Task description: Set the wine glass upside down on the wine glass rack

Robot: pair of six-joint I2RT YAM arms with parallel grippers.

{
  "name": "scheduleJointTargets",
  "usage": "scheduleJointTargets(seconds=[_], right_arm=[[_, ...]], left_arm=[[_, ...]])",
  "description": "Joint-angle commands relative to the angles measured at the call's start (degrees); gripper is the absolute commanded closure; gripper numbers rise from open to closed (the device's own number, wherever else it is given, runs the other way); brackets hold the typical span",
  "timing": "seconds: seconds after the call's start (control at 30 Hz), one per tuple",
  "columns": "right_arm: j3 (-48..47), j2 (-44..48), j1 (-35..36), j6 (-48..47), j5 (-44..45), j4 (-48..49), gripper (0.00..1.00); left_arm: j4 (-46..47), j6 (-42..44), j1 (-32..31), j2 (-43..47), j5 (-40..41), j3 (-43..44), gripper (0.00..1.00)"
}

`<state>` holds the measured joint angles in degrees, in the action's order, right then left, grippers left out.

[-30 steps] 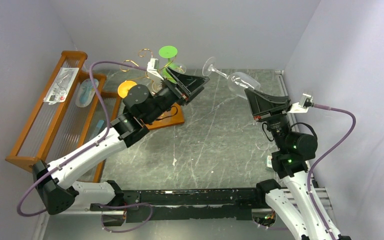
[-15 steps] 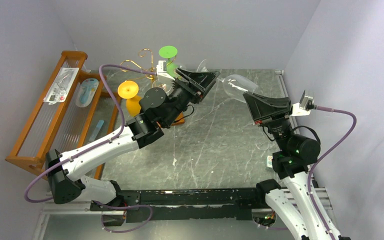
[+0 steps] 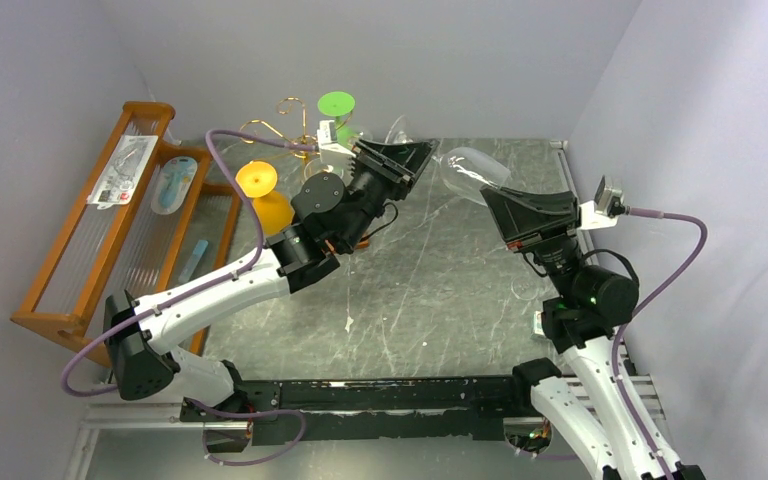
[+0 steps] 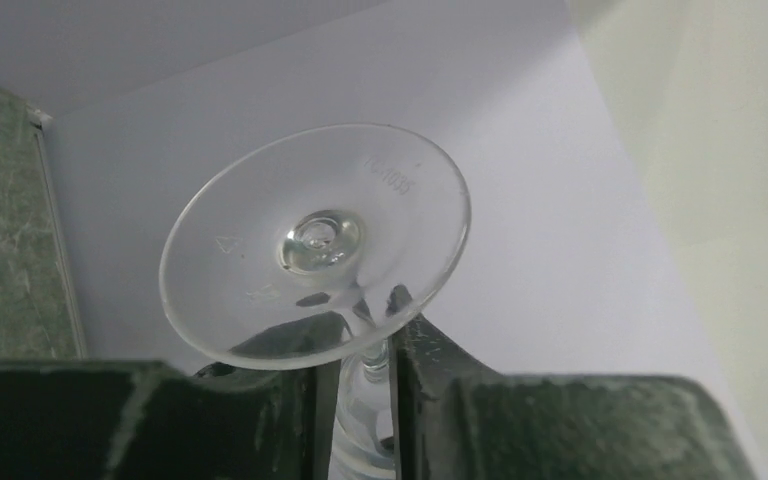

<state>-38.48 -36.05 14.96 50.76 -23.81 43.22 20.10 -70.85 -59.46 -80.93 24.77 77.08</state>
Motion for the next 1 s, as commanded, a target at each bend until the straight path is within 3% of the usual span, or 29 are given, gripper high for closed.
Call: scheduleJointTargets(seconds=[0.0, 0.03, 0.1, 0.17, 0.27, 0.37, 0.5, 0.63, 0.77, 0.97], right_arm=[[-0.8, 0.1, 0.2, 1.1, -3.6, 3.9, 1.00], [-0.6, 0.2, 0.2, 1.1, -3.8, 3.7, 1.00], [-0.4, 0.4, 0.2, 0.9, -3.9, 2.4, 0.95], [-0.7, 0.9, 0.2, 0.1, -3.4, -1.5, 0.80], [-0.7, 3.1, 0.2, -1.8, -1.9, -7.7, 0.50], [-1.6, 5.7, 0.2, -5.7, -0.7, -15.1, 0.36], [-5.3, 7.8, 0.2, -13.1, 1.0, -28.2, 0.30], [-11.0, 6.3, 0.2, -18.6, -1.0, -37.4, 0.20], [-17.9, -3.1, 0.2, -14.5, -17.5, -36.2, 0.20], [-22.3, -9.3, 0.3, -1.3, -26.1, -28.3, 0.21]], left_arm=[[7.8, 2.7, -0.3, 0.7, 5.1, -1.0, 0.83], [10.4, 3.8, -0.2, 1.0, 5.3, -2.2, 0.92], [17.1, 6.9, -0.2, 1.4, 5.3, -4.8, 0.95], [22.3, 11.5, -0.2, 2.0, 4.8, -6.4, 0.95], [25.4, 19.1, -0.2, 3.4, 2.9, -7.9, 0.95], [27.3, 28.1, -0.2, 5.3, -0.2, -9.4, 0.95], [24.1, 40.2, -0.2, 8.5, -5.3, -10.1, 0.95], [17.8, 53.5, -0.2, 10.9, -17.4, -10.0, 0.95], [7.0, 64.8, -0.2, 11.8, -25.6, -7.4, 0.95], [0.9, 77.6, -0.2, 12.6, -30.7, -6.5, 0.95]])
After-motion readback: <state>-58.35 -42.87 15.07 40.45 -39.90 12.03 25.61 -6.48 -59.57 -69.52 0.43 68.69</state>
